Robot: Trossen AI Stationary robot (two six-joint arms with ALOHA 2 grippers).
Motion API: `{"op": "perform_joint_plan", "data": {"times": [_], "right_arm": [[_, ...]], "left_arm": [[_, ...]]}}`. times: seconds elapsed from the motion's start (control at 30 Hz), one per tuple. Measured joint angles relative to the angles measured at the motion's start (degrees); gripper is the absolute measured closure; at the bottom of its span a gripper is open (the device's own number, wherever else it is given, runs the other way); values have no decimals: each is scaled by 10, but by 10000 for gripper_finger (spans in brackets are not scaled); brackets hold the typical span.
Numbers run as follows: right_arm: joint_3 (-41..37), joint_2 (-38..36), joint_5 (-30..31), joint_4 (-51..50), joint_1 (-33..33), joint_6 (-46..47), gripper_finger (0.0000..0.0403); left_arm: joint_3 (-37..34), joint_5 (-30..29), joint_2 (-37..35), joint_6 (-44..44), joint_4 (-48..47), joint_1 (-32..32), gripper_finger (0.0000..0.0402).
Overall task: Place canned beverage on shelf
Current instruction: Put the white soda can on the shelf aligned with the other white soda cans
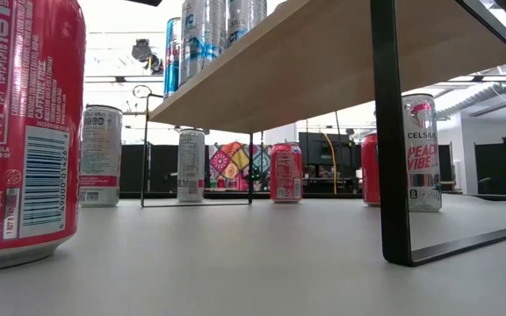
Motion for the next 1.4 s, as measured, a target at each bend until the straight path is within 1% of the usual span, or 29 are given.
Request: {"op": "perform_joint_plan", "data": {"times": [0.27, 0.43, 0.9, 1.17, 1.4], "right_arm": [[0, 3, 1, 12, 4, 9, 174], [0, 3, 44, 13, 16, 7, 174], [0, 3, 44, 9, 26, 13, 173], [0, 3, 42, 4, 26, 19, 136], [0, 1, 40, 2, 26, 32, 129]], "left_arm": [[0, 0, 0, 3, -3, 0, 34], [0, 0, 0, 3, -5, 0, 34], [0, 9, 0, 3, -5, 0, 34], [0, 9, 0, 3, -5, 0, 34], [0, 9, 0, 3, -4, 0, 34]]}}
